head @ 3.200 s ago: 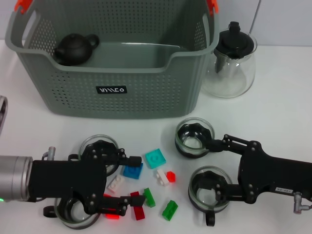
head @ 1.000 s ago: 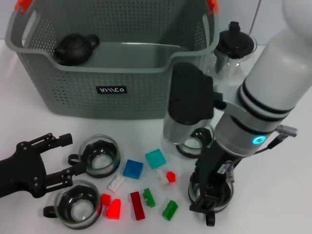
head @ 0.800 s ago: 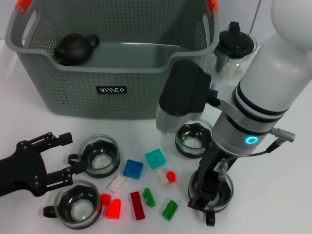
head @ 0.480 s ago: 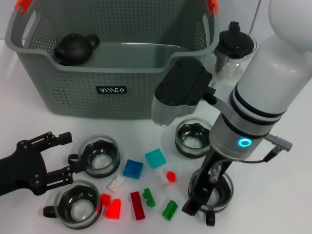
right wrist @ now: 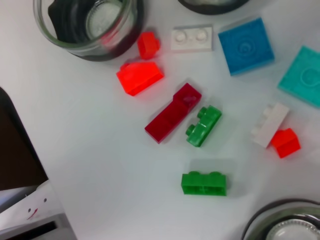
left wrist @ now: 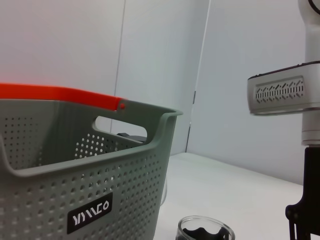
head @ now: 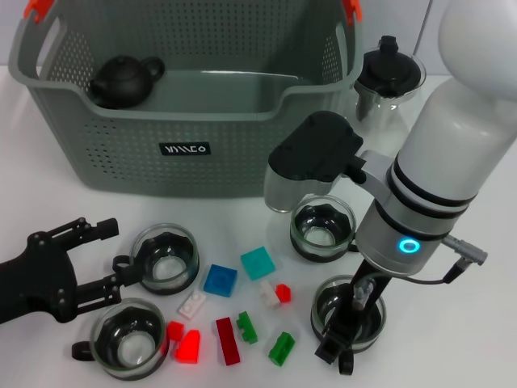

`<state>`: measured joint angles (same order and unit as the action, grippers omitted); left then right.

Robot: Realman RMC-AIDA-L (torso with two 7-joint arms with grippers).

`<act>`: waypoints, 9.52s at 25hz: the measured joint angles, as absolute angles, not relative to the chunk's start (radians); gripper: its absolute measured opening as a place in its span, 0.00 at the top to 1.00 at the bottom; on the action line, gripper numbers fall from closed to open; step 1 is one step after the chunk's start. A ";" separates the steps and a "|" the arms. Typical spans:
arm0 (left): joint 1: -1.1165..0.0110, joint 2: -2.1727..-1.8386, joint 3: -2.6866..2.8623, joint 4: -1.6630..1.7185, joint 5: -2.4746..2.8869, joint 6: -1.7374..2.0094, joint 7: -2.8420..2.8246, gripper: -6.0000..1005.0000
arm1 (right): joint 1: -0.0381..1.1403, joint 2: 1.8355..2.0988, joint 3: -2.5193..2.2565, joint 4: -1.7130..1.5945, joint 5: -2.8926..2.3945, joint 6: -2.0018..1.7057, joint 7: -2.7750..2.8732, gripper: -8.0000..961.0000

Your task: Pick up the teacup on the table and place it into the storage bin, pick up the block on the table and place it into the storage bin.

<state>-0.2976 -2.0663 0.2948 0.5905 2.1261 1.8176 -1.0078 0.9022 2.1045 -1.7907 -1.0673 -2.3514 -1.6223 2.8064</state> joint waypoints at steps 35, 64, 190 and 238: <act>-0.308 -2.066 0.296 0.566 2.126 1.786 -0.994 0.22 | 0.882 2.102 -1.763 -1.128 -2.354 -1.640 2.727 0.91; -0.321 -2.069 0.300 0.546 2.118 1.773 -0.994 0.22 | 1.008 2.079 -0.964 -1.192 -2.097 -1.388 2.332 0.93; -0.327 -2.083 0.293 0.514 2.117 1.745 -1.003 0.22 | 0.938 2.103 -1.504 -1.041 -2.539 -1.570 2.284 0.48; -0.326 -2.088 0.293 0.514 2.117 1.749 -1.003 0.22 | 0.908 2.103 -1.651 -0.911 -2.461 -1.423 2.289 0.75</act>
<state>-0.3257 -2.0878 0.2930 0.5139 2.1169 1.7493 -1.0032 0.9084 2.1027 -1.6513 -0.9114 -2.4609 -1.4234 2.2886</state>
